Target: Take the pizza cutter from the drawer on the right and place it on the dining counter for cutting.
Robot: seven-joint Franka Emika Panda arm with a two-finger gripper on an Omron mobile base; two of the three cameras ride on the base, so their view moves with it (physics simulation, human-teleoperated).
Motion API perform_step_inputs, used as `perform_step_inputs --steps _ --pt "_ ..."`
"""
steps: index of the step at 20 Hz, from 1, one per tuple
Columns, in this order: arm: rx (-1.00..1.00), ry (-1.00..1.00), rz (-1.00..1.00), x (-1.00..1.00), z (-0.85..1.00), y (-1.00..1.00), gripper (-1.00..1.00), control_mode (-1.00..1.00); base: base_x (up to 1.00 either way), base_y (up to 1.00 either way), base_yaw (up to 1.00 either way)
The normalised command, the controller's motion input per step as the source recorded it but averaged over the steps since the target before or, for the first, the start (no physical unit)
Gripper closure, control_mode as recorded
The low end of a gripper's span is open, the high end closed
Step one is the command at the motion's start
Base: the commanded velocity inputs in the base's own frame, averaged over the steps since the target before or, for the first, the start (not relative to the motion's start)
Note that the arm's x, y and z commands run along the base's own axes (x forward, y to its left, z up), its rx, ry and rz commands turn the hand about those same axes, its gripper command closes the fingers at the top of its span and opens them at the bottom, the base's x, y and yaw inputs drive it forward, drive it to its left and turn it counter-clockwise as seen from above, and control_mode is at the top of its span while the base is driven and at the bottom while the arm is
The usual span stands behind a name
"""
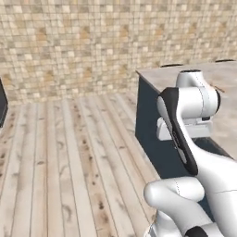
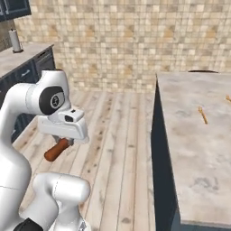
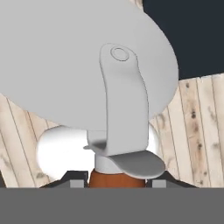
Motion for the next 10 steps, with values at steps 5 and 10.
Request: perform_step_inputs --steps 5,10 --pt "0.00 0.00 0.00 0.00 0.00 0.00 1.00 1.00 1.00 0.97 -0.06" --pt "0.00 0.00 0.00 0.00 0.00 0.00 1.00 1.00 1.00 0.77 -0.07"
